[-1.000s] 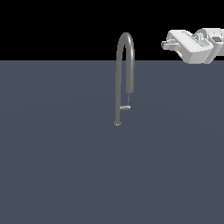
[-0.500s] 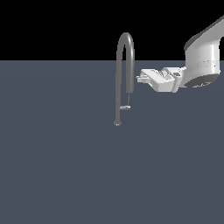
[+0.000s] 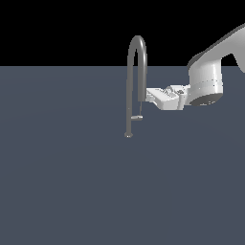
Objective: Turn on the faucet by rotating a designated handle.
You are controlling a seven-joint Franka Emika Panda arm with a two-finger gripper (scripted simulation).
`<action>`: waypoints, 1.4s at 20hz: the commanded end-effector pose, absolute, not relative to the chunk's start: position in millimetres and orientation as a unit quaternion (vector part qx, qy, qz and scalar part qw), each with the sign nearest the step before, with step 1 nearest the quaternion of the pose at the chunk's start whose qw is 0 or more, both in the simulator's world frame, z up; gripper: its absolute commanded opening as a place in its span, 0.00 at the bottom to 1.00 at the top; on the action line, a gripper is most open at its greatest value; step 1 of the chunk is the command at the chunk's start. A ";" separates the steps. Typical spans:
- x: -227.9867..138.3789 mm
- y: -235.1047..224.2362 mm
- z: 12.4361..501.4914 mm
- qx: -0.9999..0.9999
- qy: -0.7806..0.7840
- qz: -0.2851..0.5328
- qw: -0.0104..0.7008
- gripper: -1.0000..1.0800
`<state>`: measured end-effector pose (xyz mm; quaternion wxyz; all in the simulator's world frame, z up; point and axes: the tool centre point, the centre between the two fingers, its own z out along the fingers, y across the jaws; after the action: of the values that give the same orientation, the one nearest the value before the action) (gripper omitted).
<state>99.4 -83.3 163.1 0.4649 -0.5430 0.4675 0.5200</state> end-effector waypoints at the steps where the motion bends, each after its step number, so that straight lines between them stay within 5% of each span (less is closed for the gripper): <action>1: 99.7 -84.2 162.9 -0.543 0.469 0.519 0.464 0.00; 28: 78.5 -68.7 155.2 -0.539 0.458 0.539 0.458 0.00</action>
<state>81.1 -68.3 154.2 0.4580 -0.5386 0.4584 0.5386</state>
